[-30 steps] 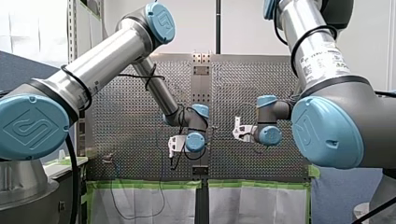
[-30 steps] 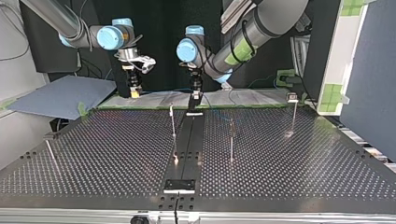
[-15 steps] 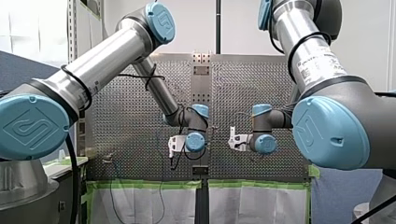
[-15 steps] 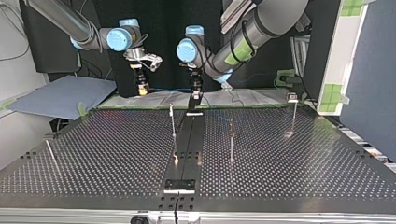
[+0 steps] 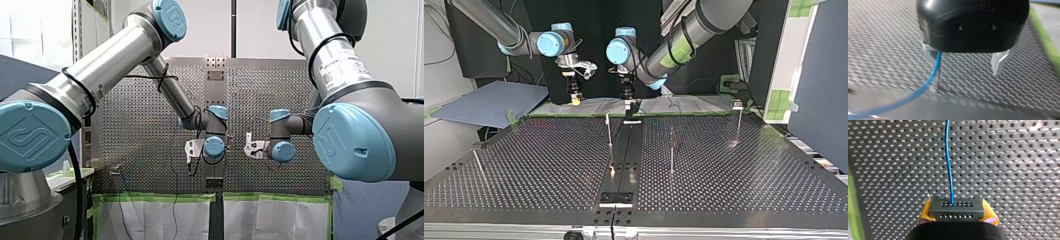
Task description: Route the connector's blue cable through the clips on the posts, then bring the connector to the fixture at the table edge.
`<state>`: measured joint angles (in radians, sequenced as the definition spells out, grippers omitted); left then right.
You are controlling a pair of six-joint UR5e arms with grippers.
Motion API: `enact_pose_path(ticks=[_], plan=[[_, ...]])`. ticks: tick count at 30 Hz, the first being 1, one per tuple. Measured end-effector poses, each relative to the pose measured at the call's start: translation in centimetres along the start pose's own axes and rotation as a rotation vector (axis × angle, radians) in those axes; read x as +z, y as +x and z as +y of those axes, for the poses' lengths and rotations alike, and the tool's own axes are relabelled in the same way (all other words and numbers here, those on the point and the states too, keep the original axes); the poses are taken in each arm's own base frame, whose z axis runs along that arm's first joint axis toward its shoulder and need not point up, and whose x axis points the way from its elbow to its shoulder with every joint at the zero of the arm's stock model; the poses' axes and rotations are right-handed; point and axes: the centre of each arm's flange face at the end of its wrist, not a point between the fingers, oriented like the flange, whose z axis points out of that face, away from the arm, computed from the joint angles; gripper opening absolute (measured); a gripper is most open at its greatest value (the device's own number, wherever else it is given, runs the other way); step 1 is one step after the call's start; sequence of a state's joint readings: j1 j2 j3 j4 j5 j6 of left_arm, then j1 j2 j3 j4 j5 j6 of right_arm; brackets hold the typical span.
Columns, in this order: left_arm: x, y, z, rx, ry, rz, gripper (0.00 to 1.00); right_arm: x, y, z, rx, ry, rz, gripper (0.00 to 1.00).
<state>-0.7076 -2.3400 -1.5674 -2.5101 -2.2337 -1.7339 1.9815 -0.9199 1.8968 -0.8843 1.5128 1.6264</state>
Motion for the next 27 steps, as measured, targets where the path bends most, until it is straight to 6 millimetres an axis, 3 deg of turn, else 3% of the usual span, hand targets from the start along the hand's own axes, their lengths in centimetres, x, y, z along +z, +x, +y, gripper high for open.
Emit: enact_pose_path(ticks=[6,13,18,27], plan=[[-0.1,-3.8,-0.9,-0.072,-0.006,-0.075,1.00,0.4,3.0,-0.6,0.042,0.006,0.054,0.00],[0.1,-7.5,0.8,-0.089,-0.086,-0.106,1.00,0.2,6.6,-0.2,0.064,-0.002,0.089,0.00],[0.2,-7.2,2.4,-0.067,-0.123,-0.102,1.00,0.1,7.4,0.2,0.064,-0.017,0.093,0.00],[0.2,-5.9,3.3,-0.043,-0.076,-0.091,1.00,-0.2,7.2,0.1,0.051,-0.023,0.071,0.00]])
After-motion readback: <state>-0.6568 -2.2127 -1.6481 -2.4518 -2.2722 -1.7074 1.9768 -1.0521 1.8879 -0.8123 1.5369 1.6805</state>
